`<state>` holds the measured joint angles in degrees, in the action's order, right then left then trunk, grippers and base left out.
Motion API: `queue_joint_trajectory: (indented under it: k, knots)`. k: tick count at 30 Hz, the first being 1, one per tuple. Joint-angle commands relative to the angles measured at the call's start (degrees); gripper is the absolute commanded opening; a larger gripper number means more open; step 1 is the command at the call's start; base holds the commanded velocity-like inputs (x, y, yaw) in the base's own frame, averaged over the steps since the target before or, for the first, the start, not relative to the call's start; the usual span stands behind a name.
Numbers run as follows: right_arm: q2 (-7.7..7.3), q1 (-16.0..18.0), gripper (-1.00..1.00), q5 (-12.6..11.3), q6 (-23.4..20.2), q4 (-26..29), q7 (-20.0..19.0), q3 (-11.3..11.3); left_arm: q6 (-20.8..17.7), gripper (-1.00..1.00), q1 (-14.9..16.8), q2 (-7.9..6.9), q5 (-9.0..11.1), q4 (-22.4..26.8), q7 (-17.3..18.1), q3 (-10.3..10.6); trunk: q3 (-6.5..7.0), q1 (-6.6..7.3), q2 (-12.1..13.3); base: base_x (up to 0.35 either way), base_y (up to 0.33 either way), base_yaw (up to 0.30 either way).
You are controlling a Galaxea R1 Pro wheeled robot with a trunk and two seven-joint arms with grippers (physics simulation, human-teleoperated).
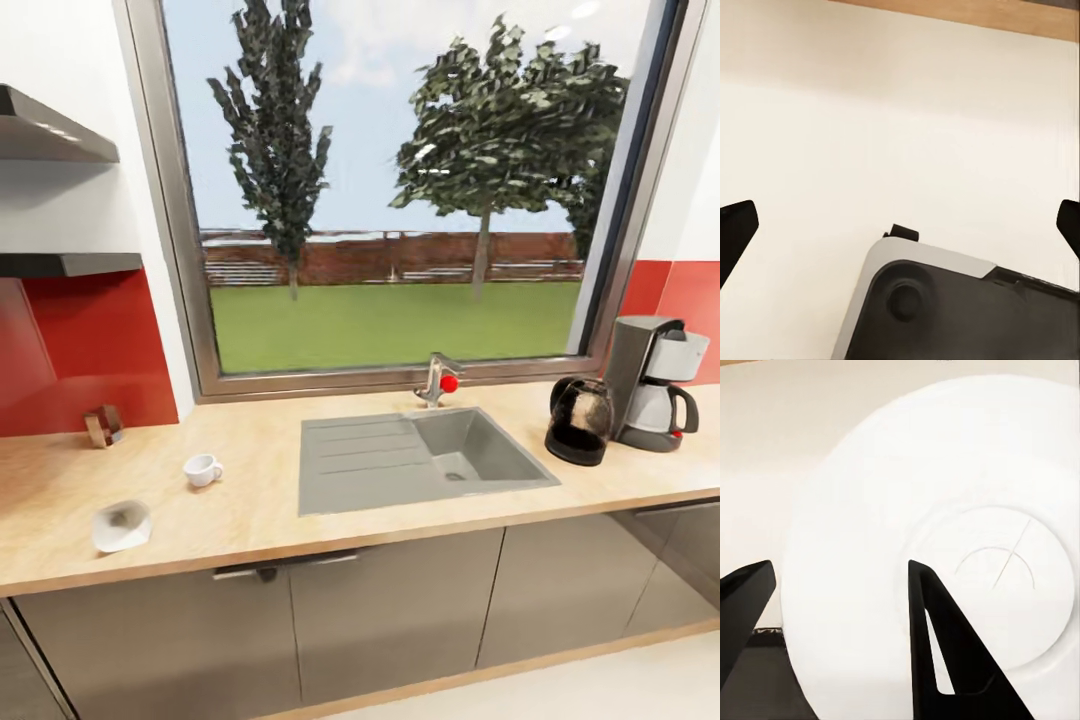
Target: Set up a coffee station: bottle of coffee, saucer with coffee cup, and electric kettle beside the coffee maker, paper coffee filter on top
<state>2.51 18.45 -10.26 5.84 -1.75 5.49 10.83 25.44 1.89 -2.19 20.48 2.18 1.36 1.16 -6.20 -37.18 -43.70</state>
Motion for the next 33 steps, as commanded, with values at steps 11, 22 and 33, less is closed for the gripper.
queue_joint_trajectory:
  k: [11, 22, 33]
  knots:
    - [-0.22, -1.22, -1.00, 2.42, 1.03, -0.18, 0.09, 0.50, 0.22, 1.00, 0.05, 1.12, 0.27, 0.00, -0.42, 0.01, -0.09, -0.02, -0.07, 0.049, -0.291, 0.004]
    - [-0.22, -1.22, -1.00, 2.40, 1.10, -0.18, 0.11, 0.50, 0.22, 1.00, 0.05, 1.14, 0.02, -0.06, -0.41, 0.16, -0.09, -0.02, -0.07, 0.000, -0.291, 0.000]
    - [-0.21, -1.22, -1.00, 2.43, 1.10, -0.18, 0.12, 0.50, 0.22, 1.00, 0.05, 1.14, 0.06, -0.07, -0.41, 0.16, -0.10, -0.02, -0.07, 0.000, -0.291, 0.005]
